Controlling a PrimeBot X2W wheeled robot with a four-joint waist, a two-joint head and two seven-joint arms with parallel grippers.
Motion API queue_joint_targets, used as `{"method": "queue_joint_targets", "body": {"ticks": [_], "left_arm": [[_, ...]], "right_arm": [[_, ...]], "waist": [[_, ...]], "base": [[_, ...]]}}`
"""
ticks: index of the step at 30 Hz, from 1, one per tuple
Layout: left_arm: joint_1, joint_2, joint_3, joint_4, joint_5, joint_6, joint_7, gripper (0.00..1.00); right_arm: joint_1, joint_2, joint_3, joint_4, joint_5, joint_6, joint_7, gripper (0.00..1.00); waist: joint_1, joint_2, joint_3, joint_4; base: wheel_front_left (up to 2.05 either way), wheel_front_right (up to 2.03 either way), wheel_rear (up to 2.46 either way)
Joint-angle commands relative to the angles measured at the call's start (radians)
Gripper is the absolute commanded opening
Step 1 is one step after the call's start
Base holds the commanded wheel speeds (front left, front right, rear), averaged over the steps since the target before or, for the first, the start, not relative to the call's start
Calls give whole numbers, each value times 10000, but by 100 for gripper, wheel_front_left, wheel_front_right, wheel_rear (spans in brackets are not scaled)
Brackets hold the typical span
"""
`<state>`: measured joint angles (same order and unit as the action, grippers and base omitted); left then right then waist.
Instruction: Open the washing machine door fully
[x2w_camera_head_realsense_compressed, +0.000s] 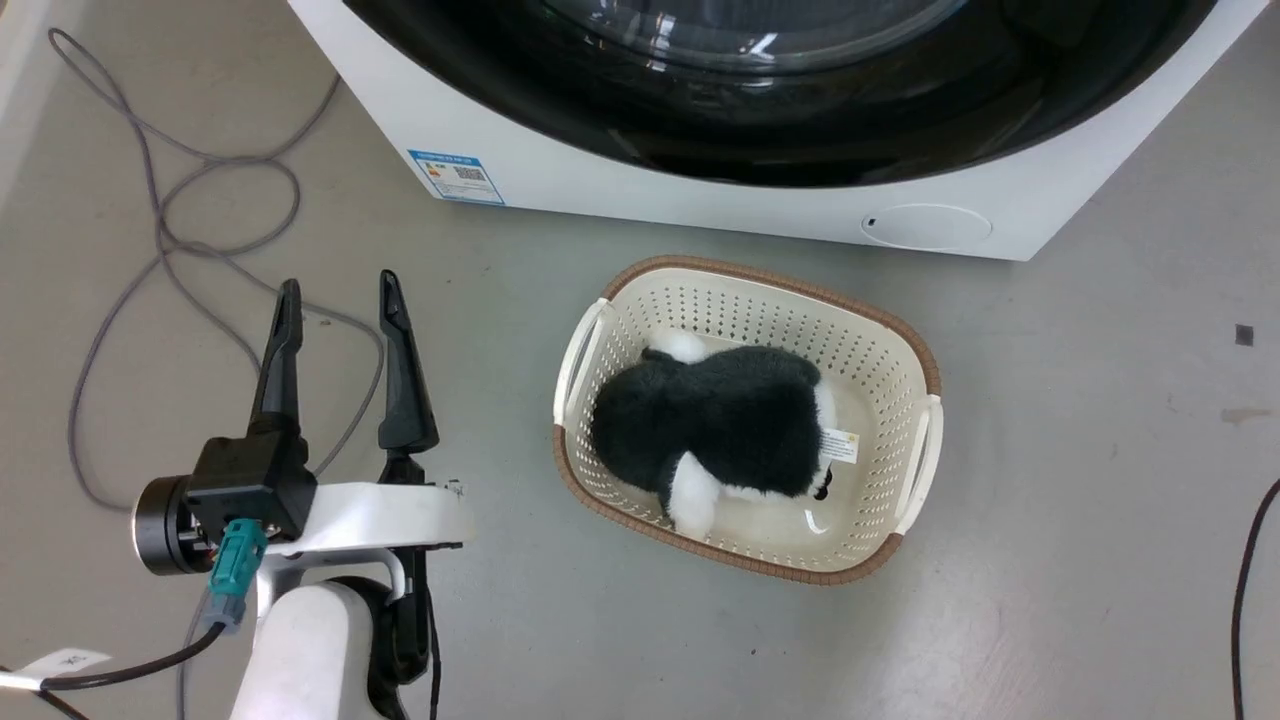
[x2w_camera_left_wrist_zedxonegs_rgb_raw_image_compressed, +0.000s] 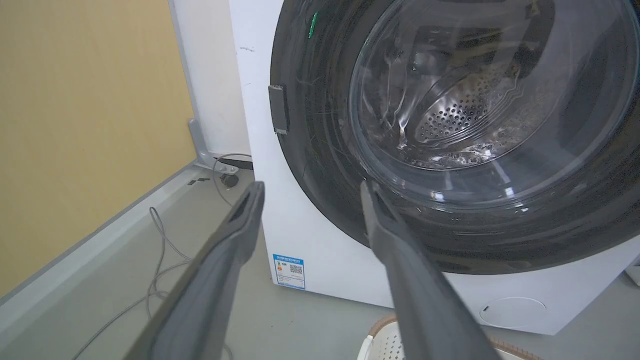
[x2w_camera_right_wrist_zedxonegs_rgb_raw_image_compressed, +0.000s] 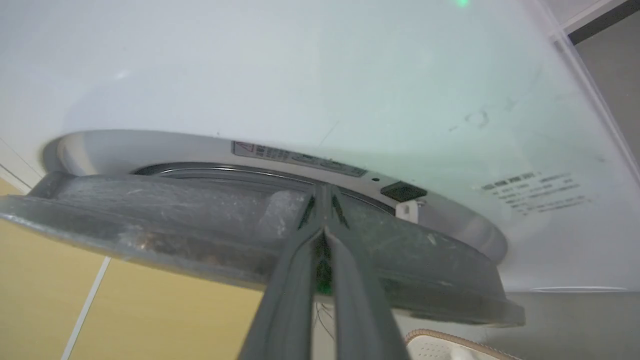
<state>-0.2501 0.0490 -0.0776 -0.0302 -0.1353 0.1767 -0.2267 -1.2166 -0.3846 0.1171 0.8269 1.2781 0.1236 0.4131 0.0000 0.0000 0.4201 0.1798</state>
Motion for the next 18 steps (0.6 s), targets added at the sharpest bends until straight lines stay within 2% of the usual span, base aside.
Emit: {"method": "queue_joint_targets", "body": {"ticks": [1,10,18], "left_arm": [[-164,12,26,26,-69,81,-96,100],[-75,12,105,230,-114,90,-284,100],[301,12,216,408,-50,52,-350,100]], "right_arm": [[-149,401,330,0,345,71,402,0],[344,321,819,-281,1621,71,1597,0],[1515,425,765,-887,2408,71,1722,0]], "waist": [[0,0,-18,-6],[0,0,-300,-73],[0,0,-981,-194]], "base": [[0,0,0],[0,0,0],[0,0,0]]}}
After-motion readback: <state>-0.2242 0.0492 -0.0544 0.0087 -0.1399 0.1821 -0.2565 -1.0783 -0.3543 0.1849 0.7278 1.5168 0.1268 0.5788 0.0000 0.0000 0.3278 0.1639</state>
